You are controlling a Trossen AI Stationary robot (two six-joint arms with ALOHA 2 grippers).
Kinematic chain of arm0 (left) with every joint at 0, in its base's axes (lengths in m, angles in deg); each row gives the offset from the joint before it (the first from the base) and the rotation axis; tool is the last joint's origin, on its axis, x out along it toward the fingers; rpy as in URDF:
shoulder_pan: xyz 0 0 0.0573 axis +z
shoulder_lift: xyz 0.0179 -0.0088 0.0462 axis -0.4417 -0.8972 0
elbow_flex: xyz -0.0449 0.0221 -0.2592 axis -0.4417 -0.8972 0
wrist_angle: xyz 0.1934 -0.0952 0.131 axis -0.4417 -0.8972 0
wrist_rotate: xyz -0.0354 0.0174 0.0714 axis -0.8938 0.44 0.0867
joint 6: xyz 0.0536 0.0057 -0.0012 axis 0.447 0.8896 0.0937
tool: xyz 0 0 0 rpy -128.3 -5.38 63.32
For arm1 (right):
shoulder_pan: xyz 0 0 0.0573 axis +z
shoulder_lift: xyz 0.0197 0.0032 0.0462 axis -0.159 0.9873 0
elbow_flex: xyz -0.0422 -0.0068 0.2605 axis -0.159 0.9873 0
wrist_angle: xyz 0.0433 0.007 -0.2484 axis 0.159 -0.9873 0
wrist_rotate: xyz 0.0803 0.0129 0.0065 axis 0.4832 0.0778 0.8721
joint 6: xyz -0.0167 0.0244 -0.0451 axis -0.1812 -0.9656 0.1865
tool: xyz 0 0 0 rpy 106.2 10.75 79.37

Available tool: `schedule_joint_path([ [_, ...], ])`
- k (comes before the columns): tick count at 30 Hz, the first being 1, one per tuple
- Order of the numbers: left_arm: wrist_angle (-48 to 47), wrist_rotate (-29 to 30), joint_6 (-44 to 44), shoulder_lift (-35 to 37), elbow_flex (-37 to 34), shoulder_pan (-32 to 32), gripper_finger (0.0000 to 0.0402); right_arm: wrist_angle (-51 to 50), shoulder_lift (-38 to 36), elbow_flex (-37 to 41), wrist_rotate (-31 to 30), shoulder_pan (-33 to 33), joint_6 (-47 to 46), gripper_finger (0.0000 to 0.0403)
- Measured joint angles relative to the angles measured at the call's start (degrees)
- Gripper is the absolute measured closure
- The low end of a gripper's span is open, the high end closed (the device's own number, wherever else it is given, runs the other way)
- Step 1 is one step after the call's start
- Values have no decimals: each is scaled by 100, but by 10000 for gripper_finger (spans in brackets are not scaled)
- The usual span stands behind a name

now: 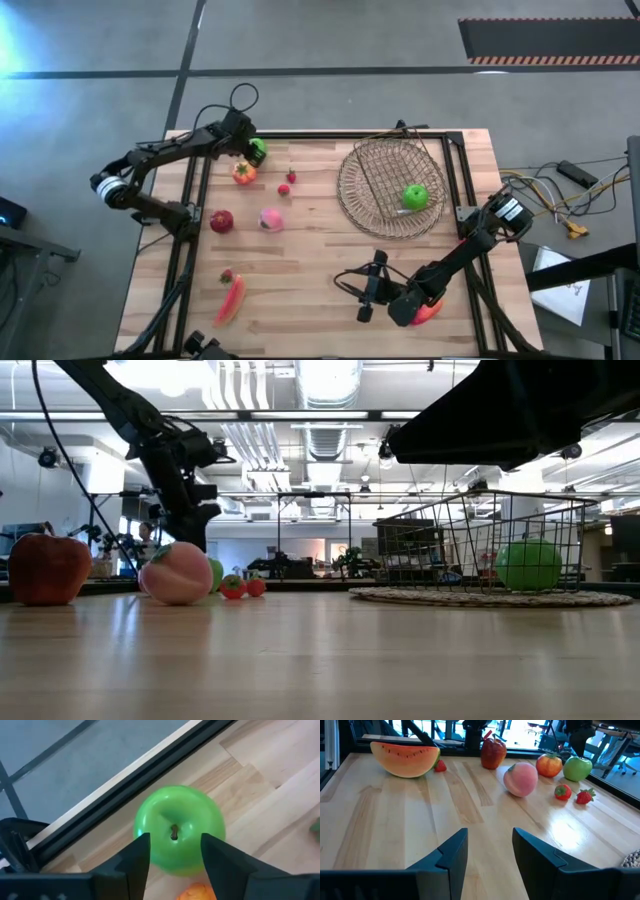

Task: Build produce basket
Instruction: Put the green apple into the gold wire basket

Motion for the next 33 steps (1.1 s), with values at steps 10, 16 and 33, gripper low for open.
schedule_joint_path([
  [10, 48, 2, -50, -144, 1, 0, 254, 1, 0, 0, -2, 0, -2, 255],
  [16, 159, 2, -127, -143, 16, 2, 287, 1, 0, 1, -1, 0, -2, 255],
  [33, 202, 40, 2, 13, 33, 21, 272, 2, 0, 1, 0, -15, -2, 255],
])
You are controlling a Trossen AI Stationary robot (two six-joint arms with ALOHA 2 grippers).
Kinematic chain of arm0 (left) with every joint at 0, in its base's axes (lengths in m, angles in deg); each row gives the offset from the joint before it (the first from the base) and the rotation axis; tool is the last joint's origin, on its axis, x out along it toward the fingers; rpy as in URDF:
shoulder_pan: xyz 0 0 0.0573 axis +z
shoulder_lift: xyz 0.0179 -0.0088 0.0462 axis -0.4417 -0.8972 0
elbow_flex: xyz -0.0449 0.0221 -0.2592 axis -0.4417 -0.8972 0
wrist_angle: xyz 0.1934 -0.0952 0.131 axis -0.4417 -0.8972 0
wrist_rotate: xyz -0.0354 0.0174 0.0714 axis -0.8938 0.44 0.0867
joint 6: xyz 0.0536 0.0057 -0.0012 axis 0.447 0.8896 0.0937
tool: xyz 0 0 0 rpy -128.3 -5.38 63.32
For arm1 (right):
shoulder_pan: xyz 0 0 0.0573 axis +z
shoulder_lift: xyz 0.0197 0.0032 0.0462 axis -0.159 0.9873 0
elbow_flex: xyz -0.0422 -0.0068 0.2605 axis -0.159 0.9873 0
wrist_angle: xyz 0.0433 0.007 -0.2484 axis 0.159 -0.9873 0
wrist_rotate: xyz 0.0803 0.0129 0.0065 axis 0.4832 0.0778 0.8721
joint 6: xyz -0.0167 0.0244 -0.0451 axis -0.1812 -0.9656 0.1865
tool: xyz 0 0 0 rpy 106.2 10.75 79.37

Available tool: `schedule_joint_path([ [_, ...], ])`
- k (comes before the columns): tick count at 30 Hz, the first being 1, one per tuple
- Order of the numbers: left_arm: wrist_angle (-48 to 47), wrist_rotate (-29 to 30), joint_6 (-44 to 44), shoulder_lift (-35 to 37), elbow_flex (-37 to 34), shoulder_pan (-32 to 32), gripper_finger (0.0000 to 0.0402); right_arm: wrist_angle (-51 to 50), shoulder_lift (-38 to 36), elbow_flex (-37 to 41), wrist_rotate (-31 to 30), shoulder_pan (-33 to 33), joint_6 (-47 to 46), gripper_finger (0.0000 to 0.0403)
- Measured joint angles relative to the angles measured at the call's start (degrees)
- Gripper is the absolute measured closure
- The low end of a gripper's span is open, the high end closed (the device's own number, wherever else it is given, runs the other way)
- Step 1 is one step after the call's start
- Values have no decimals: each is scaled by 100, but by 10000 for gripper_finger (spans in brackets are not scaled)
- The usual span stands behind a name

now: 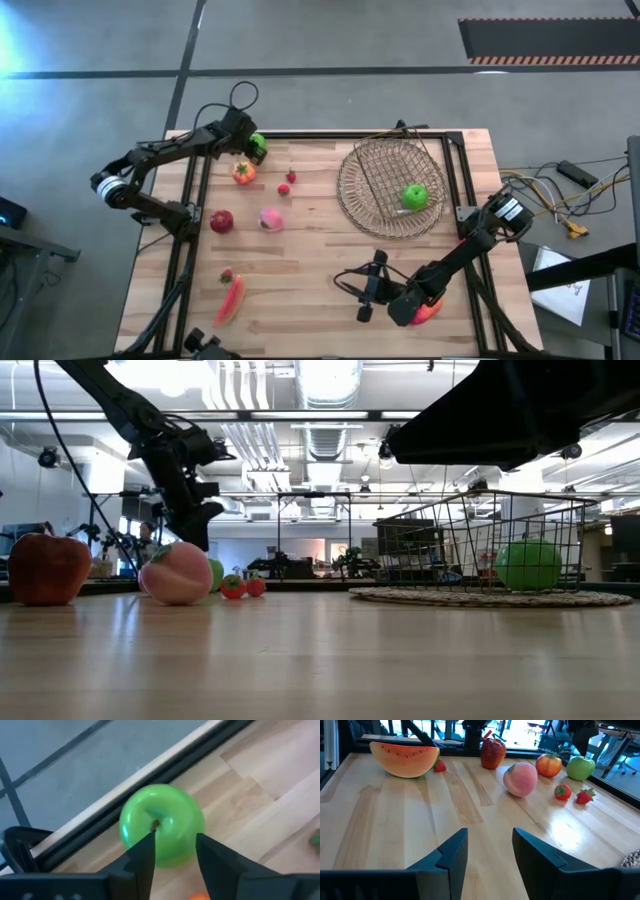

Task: Build produce basket
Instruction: Put the green apple into the gold wire basket

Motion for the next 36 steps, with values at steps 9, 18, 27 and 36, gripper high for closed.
schedule_joint_path([
  [9, 286, 307, -293, -70, -32, 57, 236, 0, 2, 1, 0, -22, 0, 255],
  [18, 394, 323, -299, -255, -39, 66, 236, 0, 2, 1, 0, -22, -38, 255],
  [27, 530, 340, -303, -511, 5, 66, 236, -1, 2, 1, 1, -22, -39, 255],
  [36, 479, 334, -299, -299, -12, 66, 236, -2, 2, 1, 0, -22, -40, 255],
])
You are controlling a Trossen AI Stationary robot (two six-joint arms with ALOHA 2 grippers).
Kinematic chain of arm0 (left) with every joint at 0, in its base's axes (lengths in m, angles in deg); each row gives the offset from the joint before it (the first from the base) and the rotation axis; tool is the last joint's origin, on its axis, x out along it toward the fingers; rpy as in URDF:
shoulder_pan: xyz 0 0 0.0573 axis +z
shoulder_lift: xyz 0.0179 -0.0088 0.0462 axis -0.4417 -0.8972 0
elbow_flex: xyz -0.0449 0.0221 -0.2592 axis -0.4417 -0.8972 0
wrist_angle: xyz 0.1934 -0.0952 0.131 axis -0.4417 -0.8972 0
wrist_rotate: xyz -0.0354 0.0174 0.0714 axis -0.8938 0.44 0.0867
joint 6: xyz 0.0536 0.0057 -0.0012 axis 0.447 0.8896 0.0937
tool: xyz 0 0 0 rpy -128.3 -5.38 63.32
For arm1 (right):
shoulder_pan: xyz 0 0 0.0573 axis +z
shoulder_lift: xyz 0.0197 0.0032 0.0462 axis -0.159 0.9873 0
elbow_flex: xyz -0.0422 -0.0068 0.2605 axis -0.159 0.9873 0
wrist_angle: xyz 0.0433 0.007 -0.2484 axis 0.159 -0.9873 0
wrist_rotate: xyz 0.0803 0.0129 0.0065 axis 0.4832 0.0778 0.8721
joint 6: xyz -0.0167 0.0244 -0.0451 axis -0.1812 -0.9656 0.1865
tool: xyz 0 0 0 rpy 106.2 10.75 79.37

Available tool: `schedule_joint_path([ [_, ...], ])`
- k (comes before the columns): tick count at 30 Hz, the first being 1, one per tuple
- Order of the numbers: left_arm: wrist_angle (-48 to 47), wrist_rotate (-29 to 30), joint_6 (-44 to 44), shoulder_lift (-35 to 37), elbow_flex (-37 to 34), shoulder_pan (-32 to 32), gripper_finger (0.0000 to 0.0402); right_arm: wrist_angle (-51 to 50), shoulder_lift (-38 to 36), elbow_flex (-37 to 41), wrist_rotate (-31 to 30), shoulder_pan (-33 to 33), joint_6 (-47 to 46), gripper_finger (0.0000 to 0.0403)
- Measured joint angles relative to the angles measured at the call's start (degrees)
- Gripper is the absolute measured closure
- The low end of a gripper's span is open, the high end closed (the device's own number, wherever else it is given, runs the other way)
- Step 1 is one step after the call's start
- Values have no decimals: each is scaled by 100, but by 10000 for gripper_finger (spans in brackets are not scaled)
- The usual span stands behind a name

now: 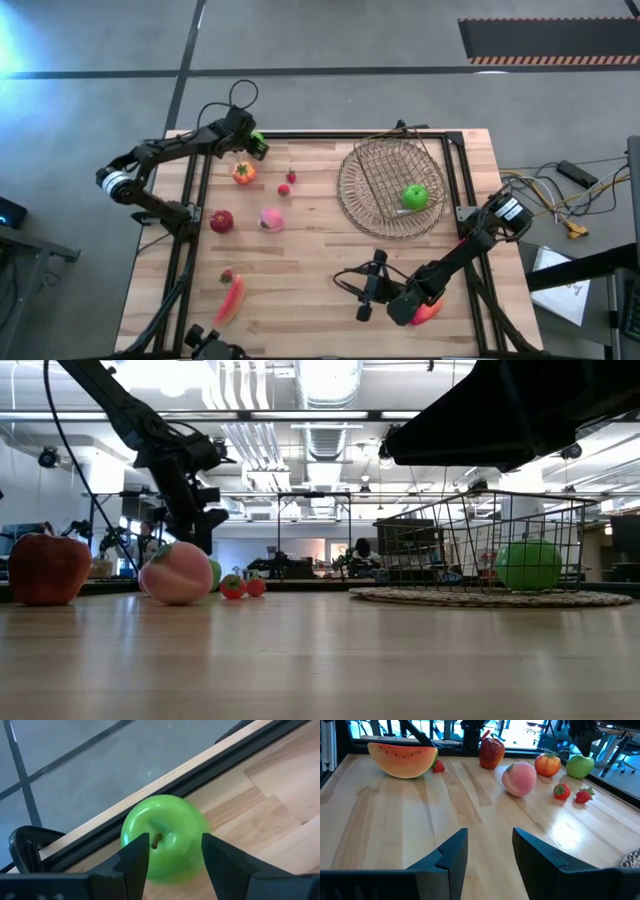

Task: Build produce basket
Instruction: Put the green apple into the gold wire basket

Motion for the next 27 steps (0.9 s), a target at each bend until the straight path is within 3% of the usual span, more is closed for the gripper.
schedule_joint_path([
  [7, 12, 13, 2, 26, -17, 24, 236, 2, 0, 0, 0, 0, -2, 255],
  [13, 36, 394, 47, 26, -23, 27, 239, 0, 0, 0, 0, 0, -19, 255],
  [27, 83, 407, 1, 26, -33, 140, 332, 2, 0, 0, 0, 0, -19, 255],
])
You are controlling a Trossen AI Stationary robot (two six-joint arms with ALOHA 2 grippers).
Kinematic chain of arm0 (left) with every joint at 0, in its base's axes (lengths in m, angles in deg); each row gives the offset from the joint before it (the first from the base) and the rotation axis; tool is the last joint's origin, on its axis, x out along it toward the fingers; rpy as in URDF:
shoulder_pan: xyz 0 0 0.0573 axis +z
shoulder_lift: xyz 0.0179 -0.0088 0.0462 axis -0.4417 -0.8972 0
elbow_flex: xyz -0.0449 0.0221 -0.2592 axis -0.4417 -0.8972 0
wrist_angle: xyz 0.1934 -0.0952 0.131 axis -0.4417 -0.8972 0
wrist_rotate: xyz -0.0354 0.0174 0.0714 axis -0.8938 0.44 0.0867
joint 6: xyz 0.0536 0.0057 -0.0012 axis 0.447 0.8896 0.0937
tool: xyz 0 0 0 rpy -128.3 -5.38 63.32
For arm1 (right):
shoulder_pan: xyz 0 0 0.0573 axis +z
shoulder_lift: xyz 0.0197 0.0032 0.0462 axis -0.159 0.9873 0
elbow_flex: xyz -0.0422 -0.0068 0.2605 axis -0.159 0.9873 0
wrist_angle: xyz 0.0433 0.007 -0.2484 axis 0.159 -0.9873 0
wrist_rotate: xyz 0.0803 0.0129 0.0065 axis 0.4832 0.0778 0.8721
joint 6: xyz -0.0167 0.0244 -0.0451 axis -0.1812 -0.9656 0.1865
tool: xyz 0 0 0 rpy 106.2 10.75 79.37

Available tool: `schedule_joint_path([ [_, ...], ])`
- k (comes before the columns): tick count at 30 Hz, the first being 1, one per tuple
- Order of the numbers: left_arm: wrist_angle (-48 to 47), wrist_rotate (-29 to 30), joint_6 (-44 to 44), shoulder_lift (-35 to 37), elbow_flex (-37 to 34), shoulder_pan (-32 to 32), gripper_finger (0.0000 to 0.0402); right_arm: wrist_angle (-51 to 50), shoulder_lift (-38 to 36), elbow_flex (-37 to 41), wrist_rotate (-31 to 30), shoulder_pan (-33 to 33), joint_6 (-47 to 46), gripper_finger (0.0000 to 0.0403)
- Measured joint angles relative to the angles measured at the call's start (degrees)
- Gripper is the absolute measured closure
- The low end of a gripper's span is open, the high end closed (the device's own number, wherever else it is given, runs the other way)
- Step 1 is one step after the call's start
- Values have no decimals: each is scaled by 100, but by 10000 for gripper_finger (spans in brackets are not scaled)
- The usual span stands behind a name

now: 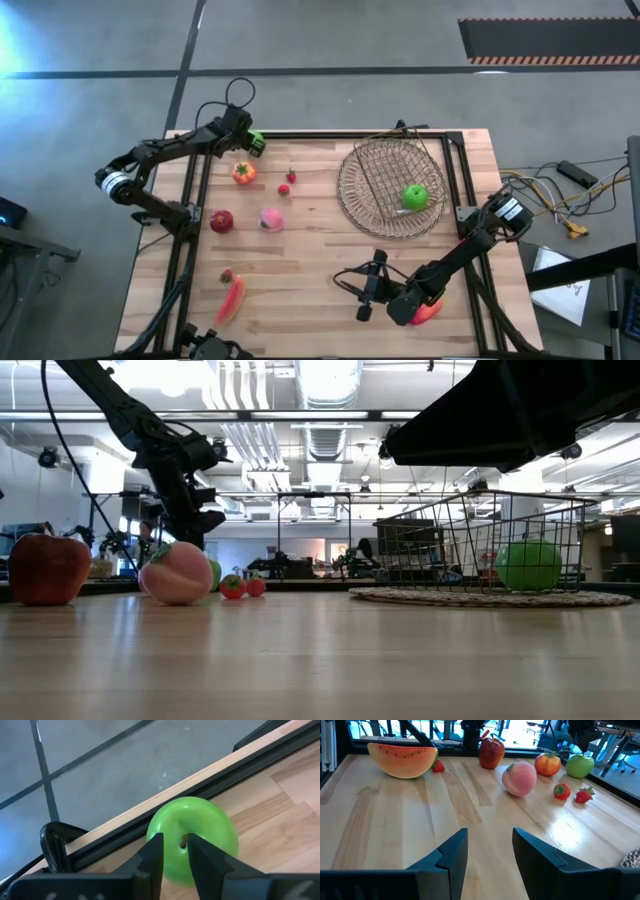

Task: Build produce basket
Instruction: Put the green apple into the gold wire basket

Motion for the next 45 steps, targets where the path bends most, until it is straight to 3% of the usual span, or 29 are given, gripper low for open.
schedule_joint_path([
  [10, -52, -273, -5, -2, -2, 0, 336, 0, 0, 0, 0, 0, 0, 255],
  [45, 224, -236, -7, -151, -90, 0, 336, -2, 0, 0, 0, 0, -46, 255],
])
